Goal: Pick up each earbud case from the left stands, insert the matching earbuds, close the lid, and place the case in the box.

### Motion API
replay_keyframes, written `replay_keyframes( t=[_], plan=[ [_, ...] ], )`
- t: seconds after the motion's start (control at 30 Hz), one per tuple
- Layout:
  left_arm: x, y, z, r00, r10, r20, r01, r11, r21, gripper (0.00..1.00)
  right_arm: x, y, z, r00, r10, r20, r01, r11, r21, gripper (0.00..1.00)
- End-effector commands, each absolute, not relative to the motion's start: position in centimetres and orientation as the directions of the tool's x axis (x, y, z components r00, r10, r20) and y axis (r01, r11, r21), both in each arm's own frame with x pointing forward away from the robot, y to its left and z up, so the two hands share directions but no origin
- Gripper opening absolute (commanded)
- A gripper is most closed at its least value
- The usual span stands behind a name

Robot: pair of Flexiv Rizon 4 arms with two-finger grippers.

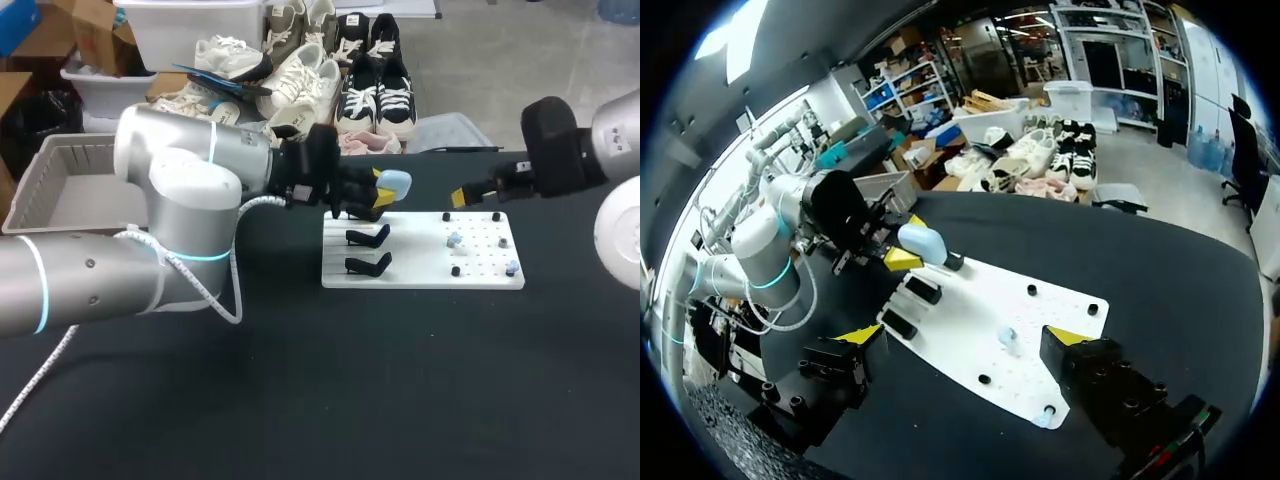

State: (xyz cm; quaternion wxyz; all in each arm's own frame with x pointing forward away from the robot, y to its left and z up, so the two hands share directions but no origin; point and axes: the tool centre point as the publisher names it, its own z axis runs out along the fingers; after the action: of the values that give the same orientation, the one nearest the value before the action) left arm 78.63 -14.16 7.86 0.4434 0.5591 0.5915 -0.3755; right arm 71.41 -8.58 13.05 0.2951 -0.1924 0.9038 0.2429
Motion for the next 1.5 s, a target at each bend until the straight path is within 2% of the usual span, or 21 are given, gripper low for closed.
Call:
replay_keyframes(
  t=[0.03, 0.57, 1.5],
  plan=[
    [78.6, -15.0, 7.8, 0.023, 0.331, -0.943, 0.994, 0.092, 0.057, 0.0, 73.1, -7.1, 11.9, -0.749, -0.21, -0.629, -0.53, 0.759, 0.378, 1.0],
    [76.9, -16.9, 9.2, 0.067, 0.303, -0.951, 0.996, 0.04, 0.083, 0.0, 73.7, -5.1, 11.0, -0.75, -0.248, -0.613, -0.557, 0.737, 0.383, 1.0],
    [74.9, -17.7, 9.6, 0.082, 0.284, -0.955, 0.997, -0.011, 0.082, 0.0, 74.5, -5.6, 11.3, -0.748, -0.246, -0.617, -0.55, 0.749, 0.369, 1.0]
  ],
)
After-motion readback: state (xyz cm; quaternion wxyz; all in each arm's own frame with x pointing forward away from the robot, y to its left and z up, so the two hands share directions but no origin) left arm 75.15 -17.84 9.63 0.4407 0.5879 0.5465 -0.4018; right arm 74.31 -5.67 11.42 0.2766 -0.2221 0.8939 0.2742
